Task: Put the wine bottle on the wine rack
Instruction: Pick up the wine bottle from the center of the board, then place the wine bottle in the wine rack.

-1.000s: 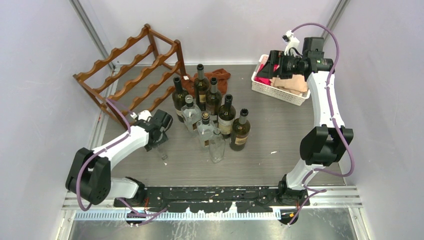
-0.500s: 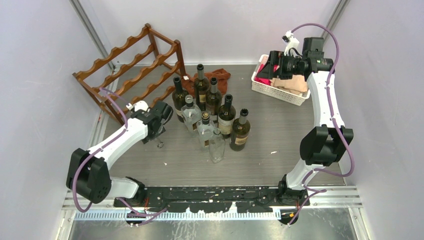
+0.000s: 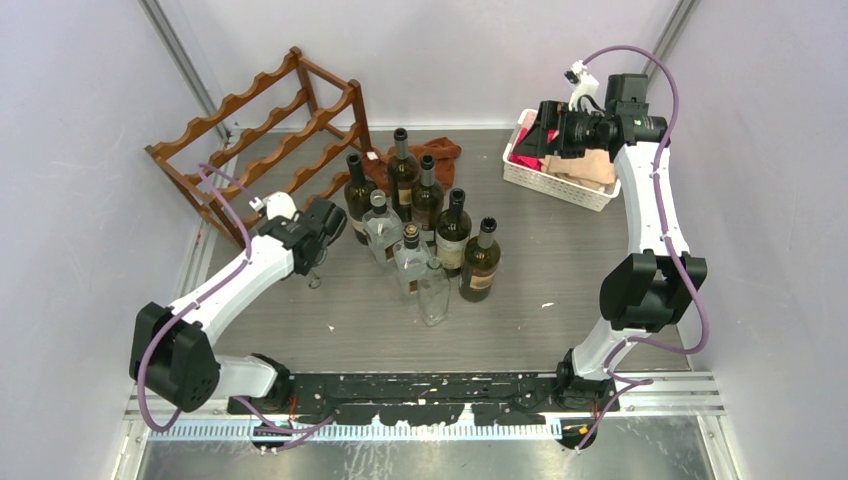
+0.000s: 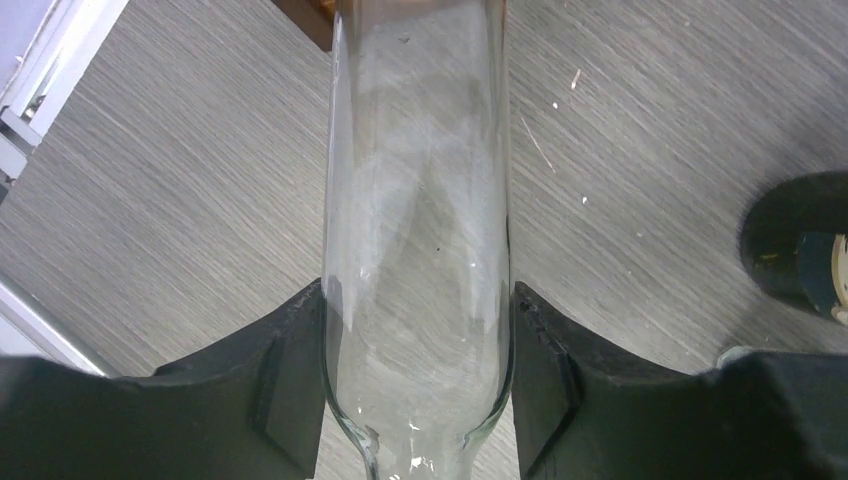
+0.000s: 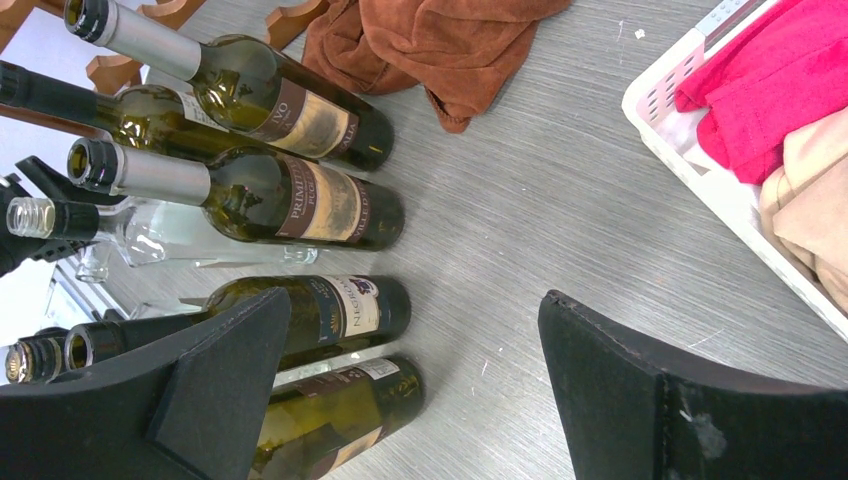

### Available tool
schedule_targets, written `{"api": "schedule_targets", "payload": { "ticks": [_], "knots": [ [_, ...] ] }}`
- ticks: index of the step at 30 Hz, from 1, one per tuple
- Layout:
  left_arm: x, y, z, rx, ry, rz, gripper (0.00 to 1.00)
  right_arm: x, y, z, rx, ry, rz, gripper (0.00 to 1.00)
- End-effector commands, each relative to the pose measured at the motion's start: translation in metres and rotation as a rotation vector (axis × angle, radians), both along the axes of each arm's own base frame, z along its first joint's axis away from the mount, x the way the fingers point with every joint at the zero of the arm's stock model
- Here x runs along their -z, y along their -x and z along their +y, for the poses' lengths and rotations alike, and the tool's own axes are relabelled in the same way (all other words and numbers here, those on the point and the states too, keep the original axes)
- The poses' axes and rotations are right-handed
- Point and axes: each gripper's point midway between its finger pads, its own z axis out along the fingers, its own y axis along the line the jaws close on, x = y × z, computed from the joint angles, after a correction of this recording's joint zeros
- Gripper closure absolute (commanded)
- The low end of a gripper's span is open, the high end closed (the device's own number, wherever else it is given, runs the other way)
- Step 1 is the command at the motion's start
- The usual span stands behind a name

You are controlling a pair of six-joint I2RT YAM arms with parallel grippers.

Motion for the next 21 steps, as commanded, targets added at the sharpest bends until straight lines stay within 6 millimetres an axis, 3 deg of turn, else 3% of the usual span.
{"api": "schedule_targets", "payload": {
  "ticks": [1,8,18,21],
  "knots": [
    [-0.018,-0.026,0.015,-0.05,-0.028,-0.132,1.0,-0.03,0.0,0.003,-0.022,0.009,-0.099,0.0],
    [-0.004,-0.045,0.036,-0.084,-0.037,-0.138,1.0,-0.03,0.001,0.003,-0.023,0.009,-0.099,0.0],
    [0.017,-0.091,0.077,-0.138,-0.095,-0.17,1.0,-0.031,0.0,0.003,-0.022,0.006,-0.102,0.0],
    [0.021,-0.102,0.084,-0.159,-0.084,-0.17,0.92,-0.031,0.001,0.002,-0.022,0.011,-0.105,0.0]
  ]
}}
